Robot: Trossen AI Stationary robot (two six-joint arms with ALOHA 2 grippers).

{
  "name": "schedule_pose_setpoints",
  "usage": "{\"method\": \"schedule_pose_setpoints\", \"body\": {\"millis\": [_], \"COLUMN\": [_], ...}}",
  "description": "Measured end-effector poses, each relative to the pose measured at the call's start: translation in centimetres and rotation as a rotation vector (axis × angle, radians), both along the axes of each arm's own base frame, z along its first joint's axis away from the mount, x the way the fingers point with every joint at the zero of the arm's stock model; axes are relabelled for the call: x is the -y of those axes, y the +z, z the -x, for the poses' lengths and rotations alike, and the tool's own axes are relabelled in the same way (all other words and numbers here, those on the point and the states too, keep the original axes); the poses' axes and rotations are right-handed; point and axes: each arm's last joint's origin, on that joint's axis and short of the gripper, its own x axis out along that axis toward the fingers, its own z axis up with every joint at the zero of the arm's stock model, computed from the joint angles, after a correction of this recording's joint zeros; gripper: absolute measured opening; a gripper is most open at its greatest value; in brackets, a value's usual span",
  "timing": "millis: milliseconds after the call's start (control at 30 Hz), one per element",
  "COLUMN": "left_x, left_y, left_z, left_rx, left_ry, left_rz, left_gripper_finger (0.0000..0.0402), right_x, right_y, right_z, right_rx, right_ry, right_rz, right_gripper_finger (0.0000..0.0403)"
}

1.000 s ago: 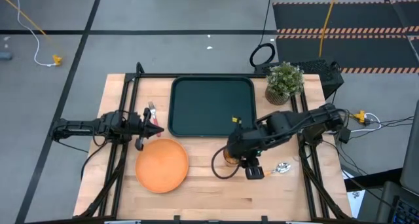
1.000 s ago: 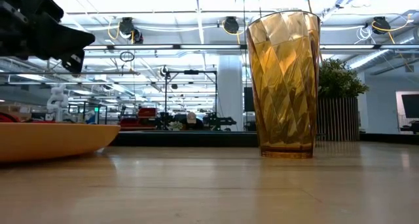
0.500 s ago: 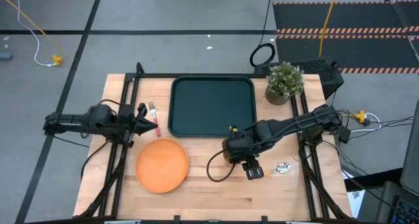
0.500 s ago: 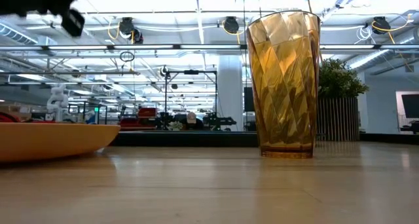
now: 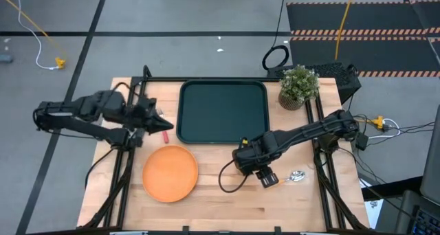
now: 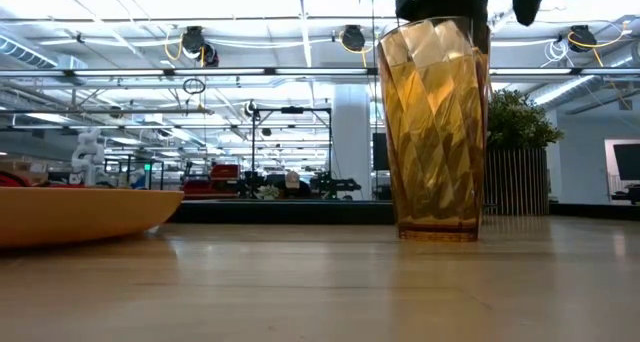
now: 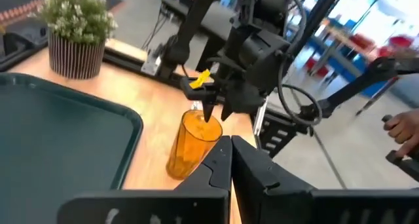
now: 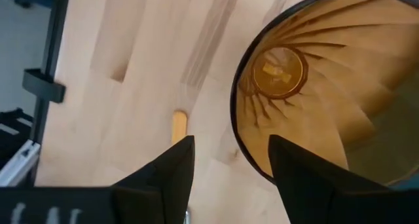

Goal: Pick and place plate/cup/fork/spoon on tray
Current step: Put the brown cup on the top right of the black tray

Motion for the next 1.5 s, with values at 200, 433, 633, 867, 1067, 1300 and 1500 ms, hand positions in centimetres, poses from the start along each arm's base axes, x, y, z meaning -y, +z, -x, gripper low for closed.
{"method": "schedule_pose_setpoints", "body": {"millis": [200, 433, 633, 867, 1067, 1300, 1500], "left_x": [0.4, 1.2, 1.4, 1.8, 2.5, 2.9, 2.8], "left_y": [3.4, 5.0, 3.7, 2.6, 2.4, 2.2, 2.1], "left_z": [-3.2, -6.0, -7.2, -7.9, -8.3, -8.5, -8.7], "left_rx": [-0.117, -0.263, -0.374, -0.462, -0.47, -0.467, -0.464], "left_ry": [-0.029, -0.019, 0.012, 0.037, 0.053, 0.134, 0.211], "left_rz": [-0.085, -0.189, -0.118, -0.055, -0.044, -0.05, -0.053], "left_gripper_finger": [0.0005, 0.0005, 0.0005, 0.0005, 0.0005, 0.0005, 0.0005], "right_x": [0.0, 0.0, 0.1, 0.1, 0.7, 1.5, 2.9], "right_y": [-0.1, -0.1, -0.1, -0.1, -0.5, 0.5, 3.2], "right_z": [0.0, -0.2, -0.4, -0.6, -0.5, 0.2, 2.0], "right_rx": [0.015, 0.05, 0.098, 0.13, 0.115, 0.128, 0.2], "right_ry": [0.051, 0.117, 0.214, 0.309, 0.313, 0.315, 0.289], "right_rz": [0.004, 0.032, 0.084, 0.086, 0.082, 0.067, 0.059], "right_gripper_finger": [0.0163, 0.0134, 0.0099, 0.0029, 0.0007, 0.0002, 0.0001]}}
